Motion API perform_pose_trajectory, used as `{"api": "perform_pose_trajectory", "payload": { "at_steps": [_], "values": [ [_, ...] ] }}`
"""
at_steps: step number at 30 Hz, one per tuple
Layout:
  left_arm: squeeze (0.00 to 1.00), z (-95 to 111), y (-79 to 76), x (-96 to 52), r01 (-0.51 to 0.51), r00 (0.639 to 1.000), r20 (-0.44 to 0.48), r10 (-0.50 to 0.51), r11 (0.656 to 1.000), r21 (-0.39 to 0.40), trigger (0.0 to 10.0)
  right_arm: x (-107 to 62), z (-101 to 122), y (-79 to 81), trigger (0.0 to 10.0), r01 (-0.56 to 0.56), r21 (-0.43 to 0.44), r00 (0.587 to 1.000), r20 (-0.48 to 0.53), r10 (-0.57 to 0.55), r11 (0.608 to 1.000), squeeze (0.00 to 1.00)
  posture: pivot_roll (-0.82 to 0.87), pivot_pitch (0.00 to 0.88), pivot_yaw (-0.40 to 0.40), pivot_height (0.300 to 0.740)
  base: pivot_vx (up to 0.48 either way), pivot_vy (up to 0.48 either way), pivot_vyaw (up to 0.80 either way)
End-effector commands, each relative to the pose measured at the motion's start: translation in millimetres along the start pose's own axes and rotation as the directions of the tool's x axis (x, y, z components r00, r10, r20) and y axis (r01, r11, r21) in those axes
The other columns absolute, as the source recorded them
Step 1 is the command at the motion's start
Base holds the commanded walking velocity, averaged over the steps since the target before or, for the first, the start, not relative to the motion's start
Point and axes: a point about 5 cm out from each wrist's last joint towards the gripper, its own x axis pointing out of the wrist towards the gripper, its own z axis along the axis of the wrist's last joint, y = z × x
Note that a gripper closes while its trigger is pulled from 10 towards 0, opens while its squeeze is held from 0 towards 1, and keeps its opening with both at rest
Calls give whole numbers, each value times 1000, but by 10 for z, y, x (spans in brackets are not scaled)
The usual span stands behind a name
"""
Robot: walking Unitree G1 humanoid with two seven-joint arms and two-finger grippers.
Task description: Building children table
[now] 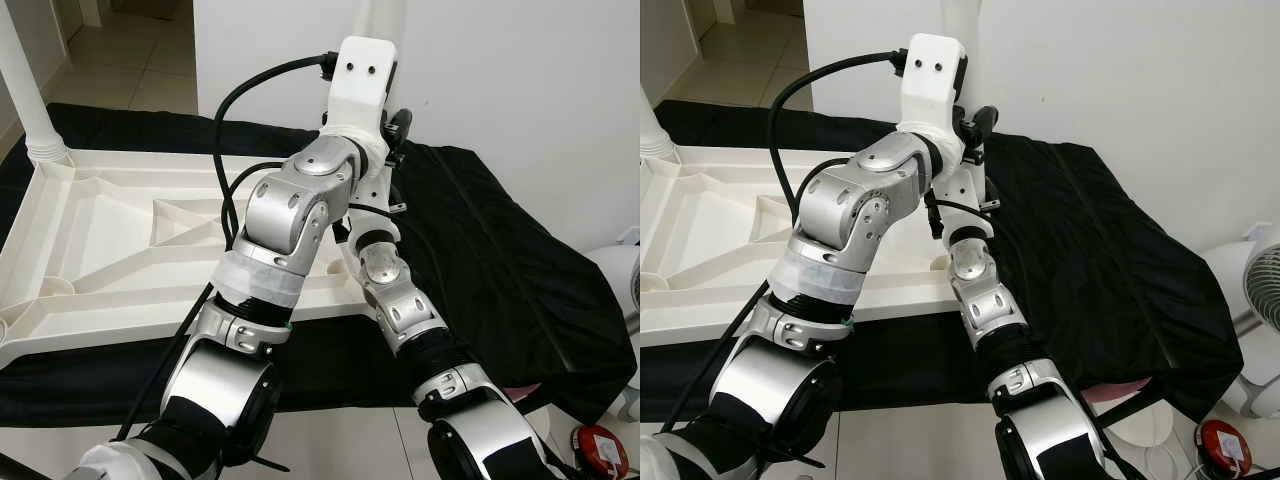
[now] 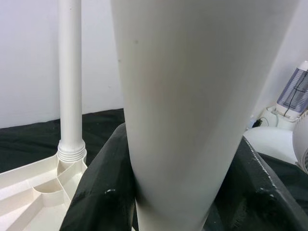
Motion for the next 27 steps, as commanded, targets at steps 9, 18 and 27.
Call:
{"api": "perform_pose_trajectory", "payload": {
  "at_steps": [9, 18, 27],
  "values": [
    [0, 25, -146, 31, 44, 999, -14, -44, 999, 21, 10000, -28, 0, -24, 6980, 87, -35, 996, 38, -86, 996, 0, 34, 0, -131, 740, 0, 0, 0],
    [0, 31, -152, 32, 42, 999, -12, -42, 999, 25, 10000, -58, -52, -8, 0, 99, -21, 995, 11, -99, 995, 0, 27, 0, -127, 740, 0, 0, 0],
    [0, 55, -170, 17, 50, 999, 9, -50, 998, 35, 10000, -29, -111, -69, 0, 143, 5, 989, -37, -143, 990, 0, 27, 0, -127, 740, 0, 0, 0]
  ]
}}
